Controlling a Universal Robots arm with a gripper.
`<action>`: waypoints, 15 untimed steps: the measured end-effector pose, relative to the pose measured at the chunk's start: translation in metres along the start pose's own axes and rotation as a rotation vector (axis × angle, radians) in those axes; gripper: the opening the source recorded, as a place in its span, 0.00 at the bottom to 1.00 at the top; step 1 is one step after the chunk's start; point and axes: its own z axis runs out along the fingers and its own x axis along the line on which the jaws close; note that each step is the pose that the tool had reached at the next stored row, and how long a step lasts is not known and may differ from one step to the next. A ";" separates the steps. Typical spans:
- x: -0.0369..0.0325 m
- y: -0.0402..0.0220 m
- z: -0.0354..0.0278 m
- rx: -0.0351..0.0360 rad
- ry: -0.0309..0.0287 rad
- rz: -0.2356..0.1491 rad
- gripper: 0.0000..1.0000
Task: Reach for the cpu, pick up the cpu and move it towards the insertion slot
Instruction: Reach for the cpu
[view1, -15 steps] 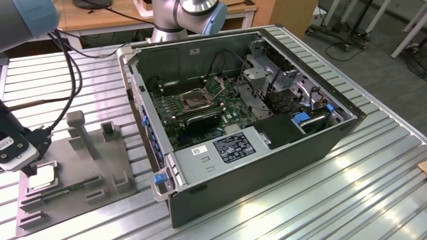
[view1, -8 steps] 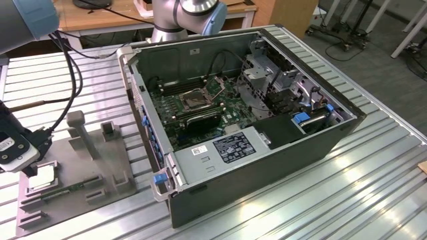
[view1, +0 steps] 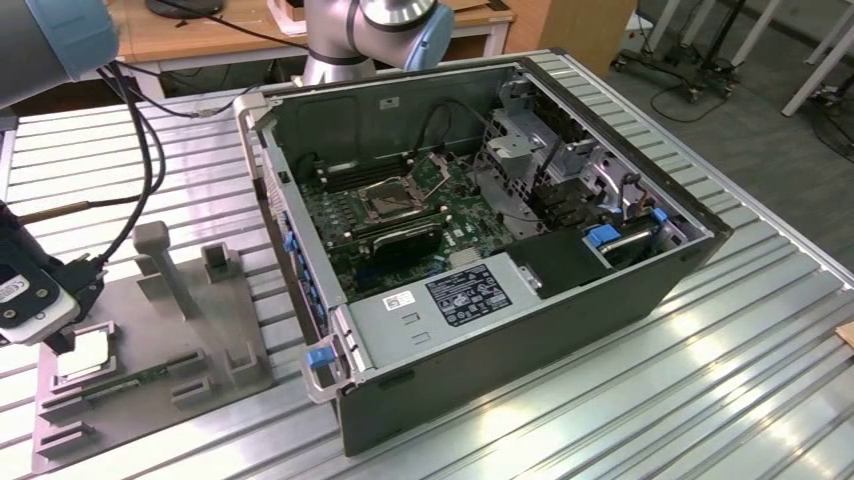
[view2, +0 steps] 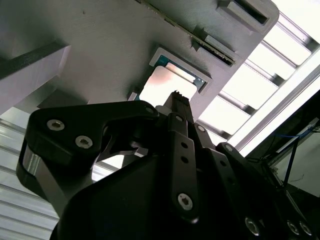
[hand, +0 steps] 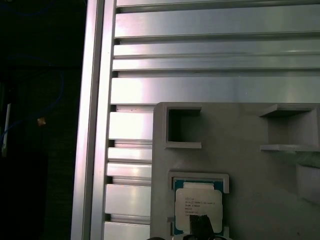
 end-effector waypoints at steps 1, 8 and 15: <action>0.0000 0.0000 0.0000 0.0000 0.0000 0.000 0.11; 0.0000 0.0000 0.0001 0.0000 0.0000 0.000 0.41; 0.0000 0.0000 0.0002 -0.0001 -0.0001 0.000 0.65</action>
